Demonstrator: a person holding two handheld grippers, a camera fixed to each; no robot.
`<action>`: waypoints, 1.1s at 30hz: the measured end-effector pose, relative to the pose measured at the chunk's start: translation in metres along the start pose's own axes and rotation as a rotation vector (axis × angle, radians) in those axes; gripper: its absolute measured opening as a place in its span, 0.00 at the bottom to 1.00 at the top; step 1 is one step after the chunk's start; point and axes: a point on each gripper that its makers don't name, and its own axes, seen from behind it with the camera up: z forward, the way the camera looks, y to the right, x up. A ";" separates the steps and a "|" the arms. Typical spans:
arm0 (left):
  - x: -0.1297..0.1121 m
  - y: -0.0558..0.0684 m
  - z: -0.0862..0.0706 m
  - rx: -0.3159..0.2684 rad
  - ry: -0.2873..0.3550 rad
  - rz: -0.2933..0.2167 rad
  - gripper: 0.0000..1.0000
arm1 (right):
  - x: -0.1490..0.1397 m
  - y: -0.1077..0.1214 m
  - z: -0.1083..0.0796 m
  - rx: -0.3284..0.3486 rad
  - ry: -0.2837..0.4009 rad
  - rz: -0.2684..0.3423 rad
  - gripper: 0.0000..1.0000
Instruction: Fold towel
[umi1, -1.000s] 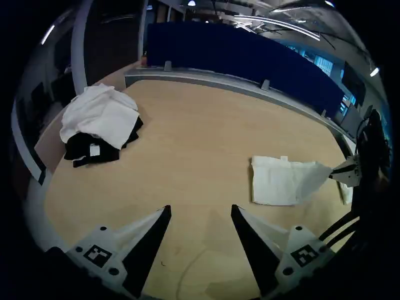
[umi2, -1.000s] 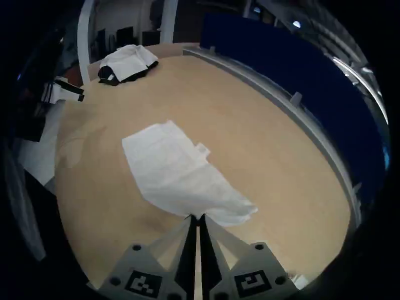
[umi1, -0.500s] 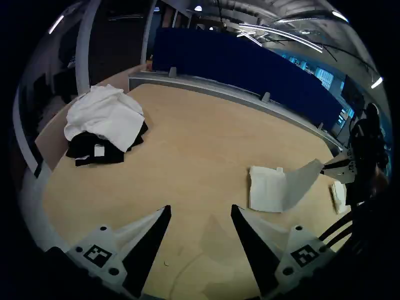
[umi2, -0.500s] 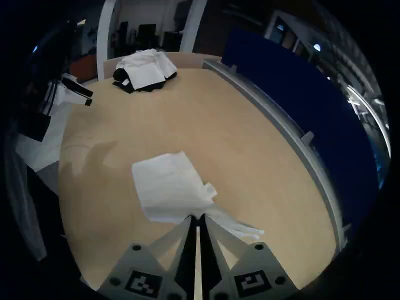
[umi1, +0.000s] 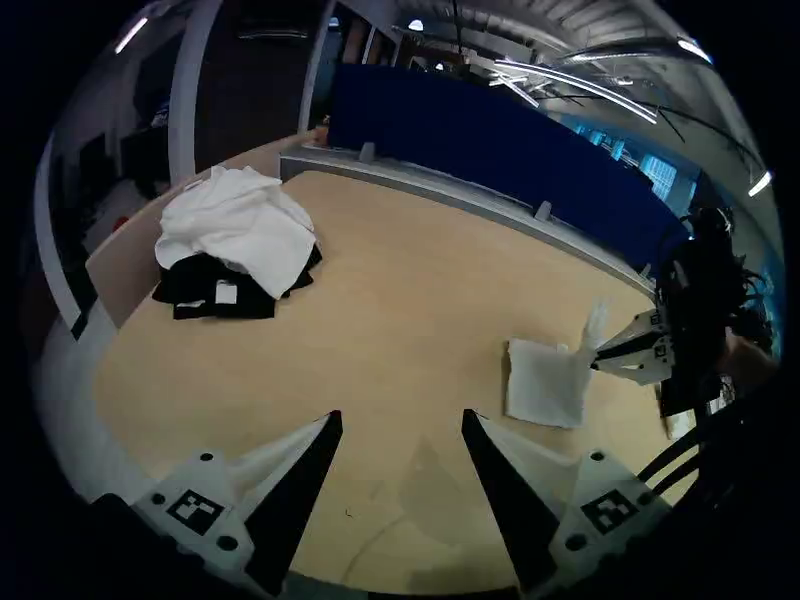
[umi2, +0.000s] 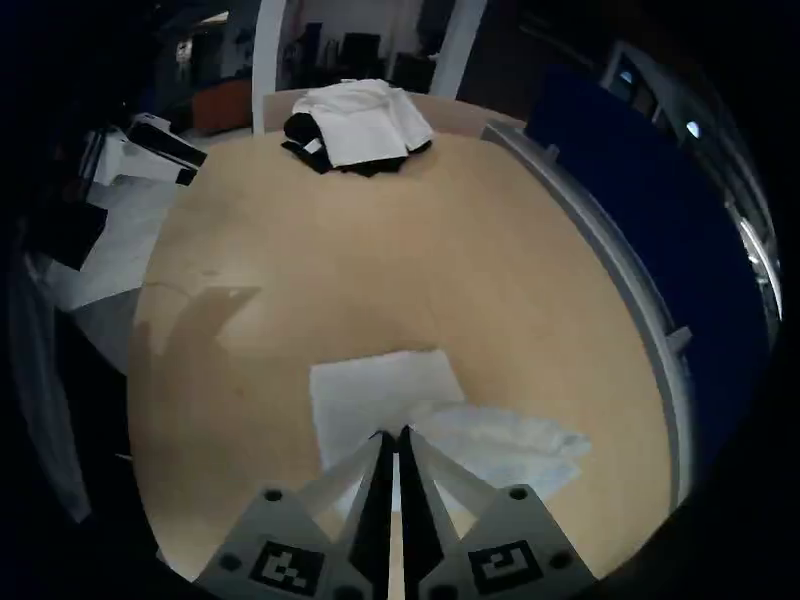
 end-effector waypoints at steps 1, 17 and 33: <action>-0.001 -0.003 -0.001 0.006 0.001 -0.001 0.89 | 0.002 -0.005 0.008 0.012 0.000 0.004 0.03; -0.007 -0.010 -0.005 0.015 -0.003 -0.019 0.89 | 0.001 -0.036 0.065 0.082 -0.024 0.101 0.10; -0.001 -0.007 0.000 0.003 -0.003 -0.007 0.89 | -0.013 -0.029 0.036 0.033 -0.004 0.169 0.68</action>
